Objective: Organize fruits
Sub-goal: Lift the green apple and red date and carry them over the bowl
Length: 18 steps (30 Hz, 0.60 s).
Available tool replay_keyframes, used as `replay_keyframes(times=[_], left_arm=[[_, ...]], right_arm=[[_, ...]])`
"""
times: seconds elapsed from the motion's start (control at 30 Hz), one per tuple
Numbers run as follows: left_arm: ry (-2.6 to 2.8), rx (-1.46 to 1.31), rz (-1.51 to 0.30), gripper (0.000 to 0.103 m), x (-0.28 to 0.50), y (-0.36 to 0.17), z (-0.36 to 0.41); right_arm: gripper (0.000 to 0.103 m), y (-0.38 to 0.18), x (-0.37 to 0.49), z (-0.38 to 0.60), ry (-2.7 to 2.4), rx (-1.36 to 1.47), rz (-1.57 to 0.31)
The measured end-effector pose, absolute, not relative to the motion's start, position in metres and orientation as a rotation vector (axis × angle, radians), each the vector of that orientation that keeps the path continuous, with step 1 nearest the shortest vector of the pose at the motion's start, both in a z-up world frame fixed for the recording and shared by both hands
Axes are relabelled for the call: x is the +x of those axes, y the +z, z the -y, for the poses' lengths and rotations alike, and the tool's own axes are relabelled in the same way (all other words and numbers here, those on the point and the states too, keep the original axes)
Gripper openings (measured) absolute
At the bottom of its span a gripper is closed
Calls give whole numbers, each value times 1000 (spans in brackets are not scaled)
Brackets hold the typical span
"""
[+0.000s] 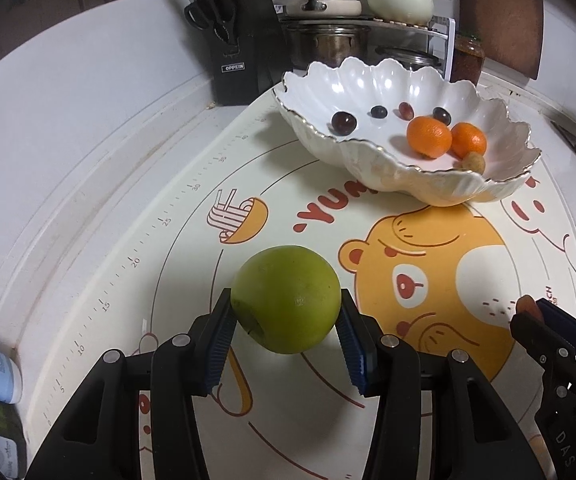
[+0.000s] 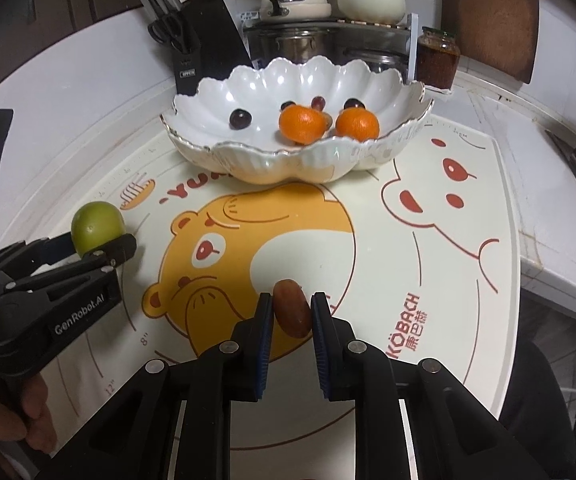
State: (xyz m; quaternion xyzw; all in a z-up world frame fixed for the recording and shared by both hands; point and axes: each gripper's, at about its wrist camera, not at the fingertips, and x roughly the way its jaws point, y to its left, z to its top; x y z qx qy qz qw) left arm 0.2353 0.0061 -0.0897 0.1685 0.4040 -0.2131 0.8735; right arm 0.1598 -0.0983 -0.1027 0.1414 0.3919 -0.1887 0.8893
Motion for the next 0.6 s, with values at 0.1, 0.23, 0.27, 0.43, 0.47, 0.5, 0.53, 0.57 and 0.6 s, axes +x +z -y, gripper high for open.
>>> replay_keyframes(times=[0.1,0.23,0.27,0.43,0.47,0.5,0.53,0.57,0.6], left_arm=[[-443,349,-837,48,232,-85,-4],[-441,344,-828,48,228,-79,0],[-441,343,-827,48,226,-77,1],[-439,348,-818,48,221,-70,7],[-439,347,-815,48,220,-68,8],[-439,346,-812,48,219,-66,10],[-439,346,-811,48,218,-64,11],[-440,345,-808,48,217,-62,13],[-440,344,-807,48,216,-60,14]], right_arm=[[20,-97,157,99,-388,281,-791],[20,-87,152,100,-386,259,-752],[20,-84,151,101,-386,257,-742],[20,-74,145,106,-389,243,-702],[20,-72,144,107,-389,240,-695],[20,-70,143,108,-389,239,-688],[20,-68,142,110,-391,241,-682],[20,-67,141,111,-392,243,-679],[20,-66,141,113,-392,245,-676]])
